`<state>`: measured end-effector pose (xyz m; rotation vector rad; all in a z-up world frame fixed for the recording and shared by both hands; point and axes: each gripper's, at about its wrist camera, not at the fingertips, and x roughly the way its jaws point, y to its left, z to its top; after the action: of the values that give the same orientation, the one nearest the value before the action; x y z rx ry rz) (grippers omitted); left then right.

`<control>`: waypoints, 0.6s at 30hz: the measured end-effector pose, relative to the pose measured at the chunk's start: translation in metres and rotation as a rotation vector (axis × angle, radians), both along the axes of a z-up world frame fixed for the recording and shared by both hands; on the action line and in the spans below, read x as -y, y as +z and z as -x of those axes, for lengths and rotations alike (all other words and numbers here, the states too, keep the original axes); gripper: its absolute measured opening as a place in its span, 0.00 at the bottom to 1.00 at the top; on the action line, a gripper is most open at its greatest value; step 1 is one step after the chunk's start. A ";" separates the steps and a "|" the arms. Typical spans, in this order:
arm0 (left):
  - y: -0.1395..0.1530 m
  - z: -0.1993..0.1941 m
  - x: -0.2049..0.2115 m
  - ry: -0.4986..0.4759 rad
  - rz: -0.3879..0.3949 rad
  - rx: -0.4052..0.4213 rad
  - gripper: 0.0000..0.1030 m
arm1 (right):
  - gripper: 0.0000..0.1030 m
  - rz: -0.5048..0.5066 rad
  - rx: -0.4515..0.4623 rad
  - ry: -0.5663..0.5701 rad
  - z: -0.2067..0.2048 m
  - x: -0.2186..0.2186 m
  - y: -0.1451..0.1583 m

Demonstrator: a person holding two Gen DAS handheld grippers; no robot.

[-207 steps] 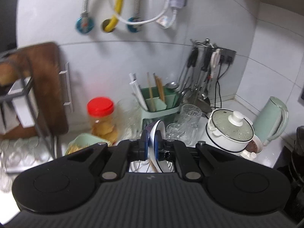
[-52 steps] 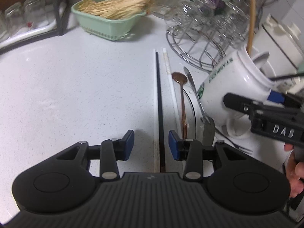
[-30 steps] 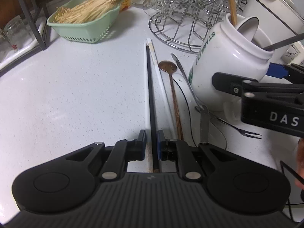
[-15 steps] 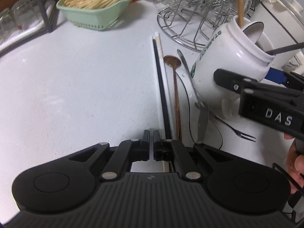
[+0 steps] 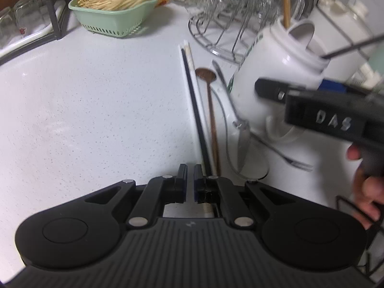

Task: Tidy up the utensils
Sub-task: 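Lift the white chopstick with the left gripper, tilting it upward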

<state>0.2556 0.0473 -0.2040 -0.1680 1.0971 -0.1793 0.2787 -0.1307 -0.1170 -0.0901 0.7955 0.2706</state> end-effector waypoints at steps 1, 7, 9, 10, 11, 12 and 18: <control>0.001 0.000 -0.001 0.005 0.004 0.003 0.04 | 0.83 0.000 0.001 0.000 0.000 0.000 0.000; -0.001 0.001 0.005 -0.019 -0.025 -0.003 0.05 | 0.83 -0.001 0.005 0.004 0.000 0.000 0.000; -0.002 0.002 0.006 -0.024 -0.025 0.004 0.05 | 0.83 -0.002 0.005 0.004 0.000 0.000 0.000; -0.001 0.002 0.007 -0.030 -0.023 0.005 0.05 | 0.83 -0.003 0.007 0.005 0.000 0.001 -0.001; -0.001 0.002 0.009 -0.039 -0.022 0.004 0.05 | 0.83 -0.003 0.009 0.005 0.000 0.001 -0.001; -0.001 0.001 0.010 -0.041 -0.021 0.003 0.05 | 0.83 -0.003 0.011 0.006 0.001 0.001 -0.001; -0.001 0.004 0.019 -0.057 -0.064 0.021 0.05 | 0.83 -0.003 0.014 0.009 0.001 0.001 -0.001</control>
<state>0.2520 0.0285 -0.2048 -0.0781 1.0856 -0.1961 0.2775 -0.1318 -0.1182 -0.0928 0.7807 0.2796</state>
